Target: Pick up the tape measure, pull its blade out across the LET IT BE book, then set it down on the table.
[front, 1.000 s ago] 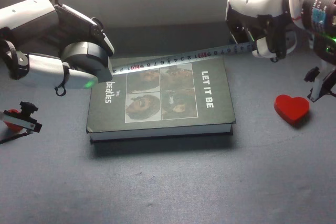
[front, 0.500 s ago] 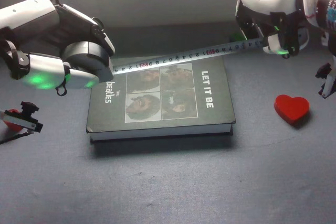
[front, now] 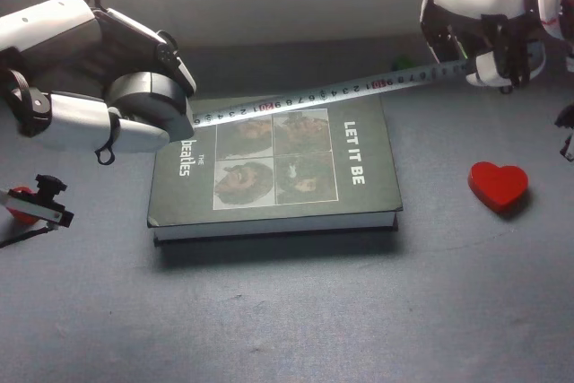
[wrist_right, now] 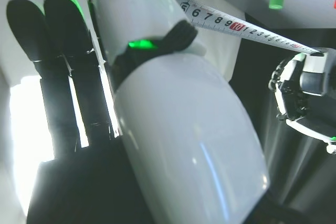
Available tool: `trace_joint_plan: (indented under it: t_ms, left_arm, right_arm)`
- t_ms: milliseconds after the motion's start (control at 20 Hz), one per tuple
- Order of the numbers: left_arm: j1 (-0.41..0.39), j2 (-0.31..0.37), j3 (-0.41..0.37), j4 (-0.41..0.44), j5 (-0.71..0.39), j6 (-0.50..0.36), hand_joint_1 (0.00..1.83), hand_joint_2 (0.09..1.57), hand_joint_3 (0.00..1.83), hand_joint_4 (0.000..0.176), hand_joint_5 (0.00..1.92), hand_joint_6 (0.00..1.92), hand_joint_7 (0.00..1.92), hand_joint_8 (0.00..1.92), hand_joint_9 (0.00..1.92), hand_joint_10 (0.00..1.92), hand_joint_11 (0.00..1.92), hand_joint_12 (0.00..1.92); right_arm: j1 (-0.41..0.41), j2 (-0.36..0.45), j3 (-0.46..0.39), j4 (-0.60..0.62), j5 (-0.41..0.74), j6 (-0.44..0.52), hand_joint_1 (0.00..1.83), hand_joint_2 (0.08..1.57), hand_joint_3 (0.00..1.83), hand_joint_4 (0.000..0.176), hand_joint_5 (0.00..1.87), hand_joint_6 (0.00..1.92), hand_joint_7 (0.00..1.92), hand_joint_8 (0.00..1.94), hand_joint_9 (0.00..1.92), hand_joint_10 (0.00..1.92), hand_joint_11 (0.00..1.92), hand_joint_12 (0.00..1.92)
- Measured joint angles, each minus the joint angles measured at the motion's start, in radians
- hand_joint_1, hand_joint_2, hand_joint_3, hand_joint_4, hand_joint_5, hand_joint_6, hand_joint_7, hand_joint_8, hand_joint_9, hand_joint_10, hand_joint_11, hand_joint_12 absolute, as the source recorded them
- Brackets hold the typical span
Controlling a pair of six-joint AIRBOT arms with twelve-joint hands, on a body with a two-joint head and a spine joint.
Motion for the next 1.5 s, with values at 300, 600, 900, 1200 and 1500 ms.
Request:
trace_joint_plan:
  t_ms: [300,600,900,1200,1500]
  left_arm:
    - [0.000,0.000,0.000,0.000,-0.006,0.000,1.38,1.10,0.00,0.000,1.01,0.74,0.96,1.00,0.96,1.25,0.93,1.17]
    - [0.005,-0.001,0.000,0.000,-0.011,0.000,1.38,1.10,0.00,0.000,1.02,0.71,0.96,1.00,0.95,1.26,0.92,1.16]
    - [0.013,-0.001,0.000,-0.002,-0.020,-0.003,1.38,1.10,0.00,0.000,1.04,0.69,0.95,1.00,0.97,1.25,0.93,1.14]
    - [0.014,-0.001,0.000,-0.002,-0.021,-0.003,1.38,1.11,0.00,0.000,1.00,0.74,0.94,1.02,0.96,1.26,0.92,1.13]
    - [0.014,-0.001,0.000,-0.002,-0.021,-0.003,1.38,1.11,0.00,0.000,0.99,0.75,0.95,1.01,0.96,1.26,0.94,1.15]
  right_arm:
    - [-0.005,0.010,0.014,0.001,0.029,0.000,1.37,1.13,0.00,0.000,0.80,1.16,1.06,0.85,0.88,1.26,0.75,1.19]
    - [-0.019,0.013,0.040,-0.002,0.051,0.000,1.37,1.13,0.00,0.000,0.81,1.16,1.06,0.84,0.87,1.26,0.74,1.19]
    - [-0.019,0.020,0.062,-0.003,0.073,-0.001,1.37,1.13,0.00,0.000,0.83,1.14,1.04,0.85,0.88,1.26,0.73,1.19]
    - [-0.019,0.022,0.065,-0.003,0.077,-0.003,1.37,1.13,0.00,0.000,0.82,1.13,1.06,0.85,0.86,1.28,0.74,1.24]
    - [-0.019,0.022,0.065,-0.003,0.077,-0.003,1.37,1.13,0.00,0.000,0.82,1.13,1.04,0.85,0.89,1.27,0.74,1.23]
